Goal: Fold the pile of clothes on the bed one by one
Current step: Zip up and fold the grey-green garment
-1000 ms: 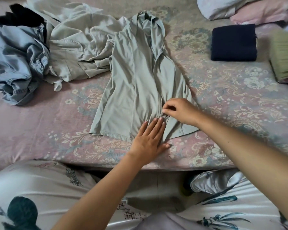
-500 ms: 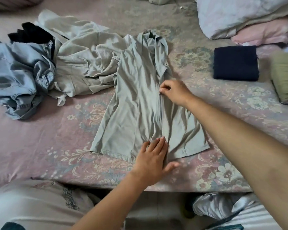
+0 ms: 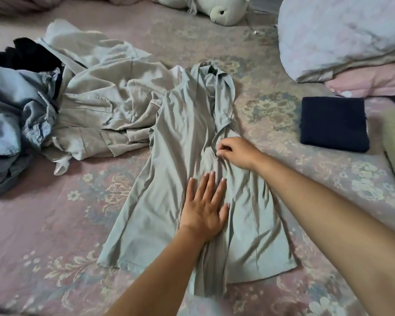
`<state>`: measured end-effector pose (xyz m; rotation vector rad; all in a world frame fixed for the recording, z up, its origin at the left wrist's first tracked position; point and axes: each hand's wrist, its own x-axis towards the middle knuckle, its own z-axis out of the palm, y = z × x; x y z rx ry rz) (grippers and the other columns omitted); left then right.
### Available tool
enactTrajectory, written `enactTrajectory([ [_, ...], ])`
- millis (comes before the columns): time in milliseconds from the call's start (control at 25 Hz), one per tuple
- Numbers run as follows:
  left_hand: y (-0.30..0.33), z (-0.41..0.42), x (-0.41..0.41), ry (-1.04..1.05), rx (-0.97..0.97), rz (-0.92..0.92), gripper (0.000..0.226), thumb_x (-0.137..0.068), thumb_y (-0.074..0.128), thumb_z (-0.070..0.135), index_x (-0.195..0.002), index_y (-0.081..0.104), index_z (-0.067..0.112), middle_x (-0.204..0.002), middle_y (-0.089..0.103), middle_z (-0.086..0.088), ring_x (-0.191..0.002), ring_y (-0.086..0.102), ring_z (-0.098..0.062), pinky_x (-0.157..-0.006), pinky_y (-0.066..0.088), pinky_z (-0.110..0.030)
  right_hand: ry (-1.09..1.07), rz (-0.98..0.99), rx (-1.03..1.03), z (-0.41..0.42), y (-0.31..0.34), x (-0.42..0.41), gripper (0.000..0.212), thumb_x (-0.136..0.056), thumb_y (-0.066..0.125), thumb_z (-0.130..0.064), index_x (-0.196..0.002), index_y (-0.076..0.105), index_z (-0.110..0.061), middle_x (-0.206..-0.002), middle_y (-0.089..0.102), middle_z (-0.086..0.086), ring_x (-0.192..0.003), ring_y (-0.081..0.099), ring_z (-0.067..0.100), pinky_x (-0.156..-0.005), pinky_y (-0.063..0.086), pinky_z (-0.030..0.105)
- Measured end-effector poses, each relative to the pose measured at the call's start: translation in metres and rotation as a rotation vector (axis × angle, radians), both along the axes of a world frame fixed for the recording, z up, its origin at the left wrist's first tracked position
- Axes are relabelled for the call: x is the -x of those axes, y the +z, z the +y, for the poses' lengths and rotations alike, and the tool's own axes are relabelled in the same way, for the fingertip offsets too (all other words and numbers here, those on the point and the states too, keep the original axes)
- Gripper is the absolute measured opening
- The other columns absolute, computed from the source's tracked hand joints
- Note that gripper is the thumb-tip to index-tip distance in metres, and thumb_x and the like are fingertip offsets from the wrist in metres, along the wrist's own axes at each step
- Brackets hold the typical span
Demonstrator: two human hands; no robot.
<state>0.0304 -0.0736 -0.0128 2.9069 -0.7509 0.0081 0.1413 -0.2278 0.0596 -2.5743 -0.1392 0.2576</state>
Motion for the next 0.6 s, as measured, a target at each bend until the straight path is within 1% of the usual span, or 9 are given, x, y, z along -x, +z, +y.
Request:
enactTrajectory([
  [120, -0.004, -0.002, 0.0, 0.013, 0.02, -0.036, 0.063, -0.091, 0.022, 0.048, -0.146, 0.034, 0.02, -0.153, 0.027, -0.013, -0.143, 0.023, -0.027, -0.112, 0.01, -0.053, -0.032, -0.041, 0.002, -0.001, 0.013, -0.043, 0.008, -0.089, 0.061, -0.016, -0.087, 0.067, -0.011, -0.09, 0.067, 0.004, -0.086, 0.059, 0.017, -0.073, 0.041, 0.025],
  [200, -0.006, -0.002, 0.001, 0.012, 0.042, -0.05, 0.061, -0.09, 0.029, 0.048, -0.143, 0.041, 0.021, -0.15, 0.034, -0.014, -0.141, 0.029, -0.028, -0.109, 0.014, -0.058, -0.071, -0.04, -0.013, -0.002, 0.021, -0.067, 0.007, -0.09, 0.061, -0.016, -0.085, 0.066, -0.013, -0.088, 0.064, 0.002, -0.083, 0.057, 0.016, -0.072, 0.042, 0.025],
  [280, -0.006, -0.002, 0.001, 0.008, 0.031, -0.064, 0.061, -0.089, 0.032, 0.048, -0.143, 0.042, 0.022, -0.15, 0.035, -0.015, -0.141, 0.029, -0.029, -0.108, 0.014, -0.062, -0.109, -0.062, 0.002, -0.007, 0.026, -0.089, 0.007, -0.091, 0.06, -0.015, -0.087, 0.065, -0.012, -0.09, 0.062, 0.002, -0.086, 0.056, 0.016, -0.075, 0.04, 0.026],
  [360, -0.005, -0.002, 0.001, 0.008, 0.036, -0.06, 0.06, -0.089, 0.034, 0.048, -0.142, 0.042, 0.023, -0.15, 0.035, -0.016, -0.141, 0.029, -0.029, -0.107, 0.014, -0.063, -0.172, -0.108, -0.003, -0.014, 0.033, -0.11, 0.011, -0.093, 0.057, -0.013, -0.092, 0.065, -0.006, -0.094, 0.061, 0.003, -0.088, 0.054, 0.017, -0.078, 0.041, 0.027],
  [440, -0.005, -0.001, 0.001, 0.008, 0.04, -0.056, 0.06, -0.088, 0.035, 0.048, -0.142, 0.043, 0.023, -0.15, 0.034, -0.016, -0.141, 0.028, -0.03, -0.107, 0.015, -0.064, -0.273, -0.183, -0.022, -0.023, 0.04, -0.126, 0.013, -0.094, 0.054, -0.012, -0.095, 0.065, -0.004, -0.094, 0.058, 0.0, -0.088, 0.052, 0.015, -0.077, 0.038, 0.024],
  [520, -0.006, 0.0, 0.001, 0.004, 0.045, -0.071, 0.06, -0.088, 0.035, 0.048, -0.142, 0.042, 0.024, -0.151, 0.033, -0.017, -0.142, 0.027, -0.031, -0.107, 0.015, -0.064, -0.329, -0.225, -0.005, -0.025, 0.042, -0.133, 0.012, -0.094, 0.053, -0.012, -0.09, 0.063, -0.009, -0.092, 0.057, -0.001, -0.087, 0.051, 0.014, -0.075, 0.037, 0.024],
  [600, -0.005, 0.0, 0.0, 0.006, 0.043, -0.07, 0.06, -0.088, 0.035, 0.048, -0.142, 0.042, 0.024, -0.151, 0.033, -0.016, -0.142, 0.026, -0.031, -0.106, 0.015, -0.065, -0.326, -0.159, -0.034, -0.018, 0.039, -0.131, 0.012, -0.096, 0.051, -0.014, -0.085, 0.056, -0.01, -0.089, 0.054, 0.004, -0.084, 0.05, 0.017, -0.073, 0.035, 0.025],
])
